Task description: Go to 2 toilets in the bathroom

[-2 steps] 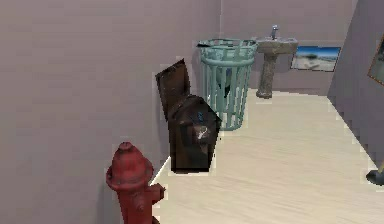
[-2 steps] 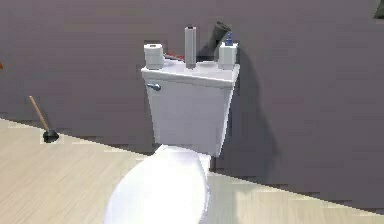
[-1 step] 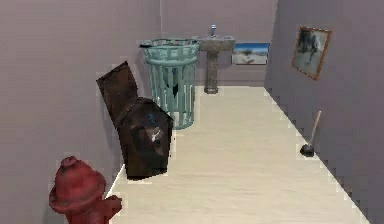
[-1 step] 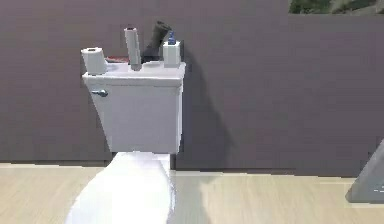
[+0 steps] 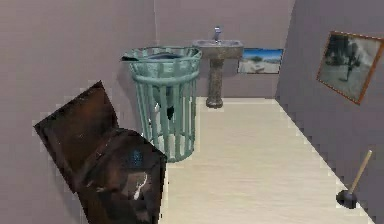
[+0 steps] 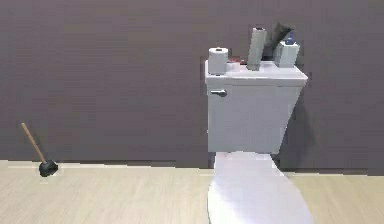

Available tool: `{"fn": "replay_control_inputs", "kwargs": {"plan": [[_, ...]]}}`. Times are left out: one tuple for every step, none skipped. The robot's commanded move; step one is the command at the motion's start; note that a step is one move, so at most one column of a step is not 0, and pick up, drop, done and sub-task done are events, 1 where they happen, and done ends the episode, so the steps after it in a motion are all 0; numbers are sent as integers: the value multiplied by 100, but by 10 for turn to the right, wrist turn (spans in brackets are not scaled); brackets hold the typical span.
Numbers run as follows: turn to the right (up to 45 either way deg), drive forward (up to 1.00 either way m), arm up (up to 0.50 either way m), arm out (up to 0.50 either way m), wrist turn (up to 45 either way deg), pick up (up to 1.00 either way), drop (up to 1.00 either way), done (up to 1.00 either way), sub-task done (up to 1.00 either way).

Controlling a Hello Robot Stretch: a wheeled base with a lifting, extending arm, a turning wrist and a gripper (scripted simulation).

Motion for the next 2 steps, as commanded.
{"fn": "replay_control_inputs", "kwargs": {"plan": [[-210,0,0,0,0,0,0,0,0],[0,0,0,0,0,0,0,100,0]]}}
